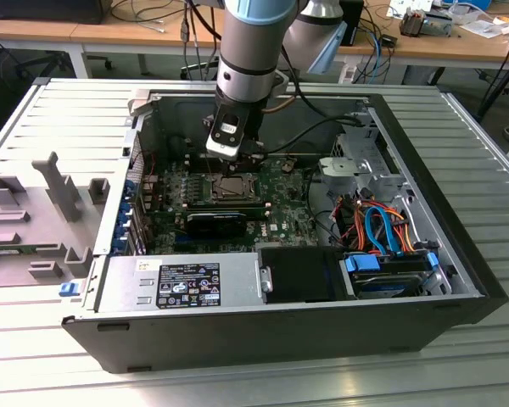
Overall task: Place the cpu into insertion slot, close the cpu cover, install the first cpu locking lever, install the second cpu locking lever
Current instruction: 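Install the first cpu locking lever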
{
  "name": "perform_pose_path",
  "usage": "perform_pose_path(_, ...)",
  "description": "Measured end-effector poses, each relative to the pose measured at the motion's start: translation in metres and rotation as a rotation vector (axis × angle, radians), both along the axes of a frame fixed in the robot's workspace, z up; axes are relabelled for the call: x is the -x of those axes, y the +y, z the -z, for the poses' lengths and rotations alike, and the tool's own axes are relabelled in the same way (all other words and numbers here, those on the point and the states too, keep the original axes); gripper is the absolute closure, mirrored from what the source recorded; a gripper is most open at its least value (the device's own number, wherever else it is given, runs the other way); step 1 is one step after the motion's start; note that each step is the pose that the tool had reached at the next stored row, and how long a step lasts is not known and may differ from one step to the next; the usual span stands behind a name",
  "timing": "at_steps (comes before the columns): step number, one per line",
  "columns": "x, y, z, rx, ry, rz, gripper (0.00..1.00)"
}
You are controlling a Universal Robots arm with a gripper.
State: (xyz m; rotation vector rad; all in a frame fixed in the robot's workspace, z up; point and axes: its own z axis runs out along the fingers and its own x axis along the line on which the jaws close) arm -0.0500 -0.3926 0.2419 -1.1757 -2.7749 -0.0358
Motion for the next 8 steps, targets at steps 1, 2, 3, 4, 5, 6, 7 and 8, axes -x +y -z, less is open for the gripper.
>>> perform_pose_path(1, 0.0, 0.0, 0.0, -0.0001, 0.0, -0.009, 0.89)
perform_pose_path(2, 0.0, 0.0, 0.0, -0.0006, 0.0, -0.016, 0.89)
perform_pose_path(3, 0.0, 0.0, 0.0, -0.0014, 0.0, -0.025, 0.89)
perform_pose_path(4, 0.0, 0.0, 0.0, -0.0019, 0.0, -0.031, 0.89)
perform_pose_path(5, 0.0, 0.0, 0.0, -0.0024, 0.0, -0.04, 0.89)
perform_pose_path(6, 0.0, 0.0, 0.0, -0.0028, 0.0, -0.052, 0.89)
perform_pose_path(7, 0.0, 0.0, 0.0, -0.0029, 0.0, -0.063, 0.89)
perform_pose_path(8, 0.0, 0.0, 0.0, -0.003, -0.0001, -0.07, 0.89)
